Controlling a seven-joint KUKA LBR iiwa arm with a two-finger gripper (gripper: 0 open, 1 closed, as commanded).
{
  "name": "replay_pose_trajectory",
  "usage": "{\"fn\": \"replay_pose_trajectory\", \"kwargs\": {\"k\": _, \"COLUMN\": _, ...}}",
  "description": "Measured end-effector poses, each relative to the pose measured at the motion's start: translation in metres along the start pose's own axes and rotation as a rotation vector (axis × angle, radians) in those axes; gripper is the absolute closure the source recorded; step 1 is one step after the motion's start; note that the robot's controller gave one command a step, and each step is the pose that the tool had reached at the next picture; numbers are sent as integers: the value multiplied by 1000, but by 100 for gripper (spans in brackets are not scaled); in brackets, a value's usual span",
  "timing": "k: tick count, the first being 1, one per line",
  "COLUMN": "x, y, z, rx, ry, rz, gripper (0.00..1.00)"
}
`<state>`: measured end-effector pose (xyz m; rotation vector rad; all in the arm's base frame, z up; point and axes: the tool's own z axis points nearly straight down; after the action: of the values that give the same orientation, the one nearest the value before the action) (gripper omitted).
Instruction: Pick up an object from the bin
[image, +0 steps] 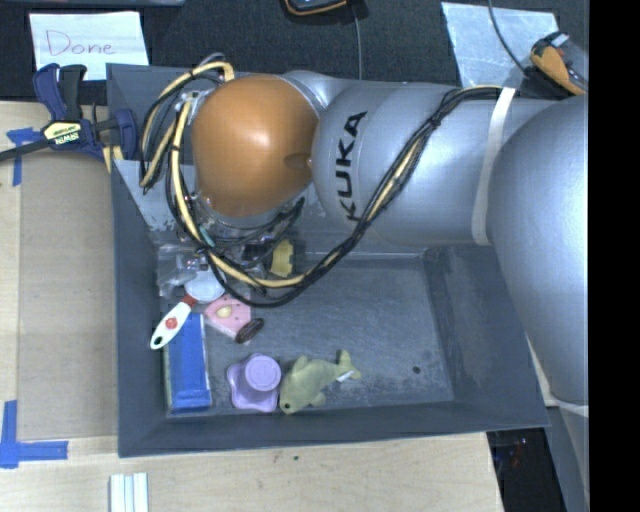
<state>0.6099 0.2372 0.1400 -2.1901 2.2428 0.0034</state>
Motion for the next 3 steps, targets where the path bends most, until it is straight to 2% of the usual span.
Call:
{"fn": "replay_pose_trajectory", "kwargs": {"k": 1, "x": 67, "y": -5, "z": 69, "rx": 6, "ry": -1, "rz": 243, "gripper": 0}}
{"fn": "replay_pose_trajectory", "kwargs": {"k": 2, "x": -9, "y": 27, "z": 68, "rx": 16, "ry": -9, "rz": -346, "gripper": 100}}
{"fn": "replay_pose_trajectory", "kwargs": {"k": 3, "x": -8, "y": 27, "z": 68, "rx": 14, "ry": -9, "rz": -342, "gripper": 100}}
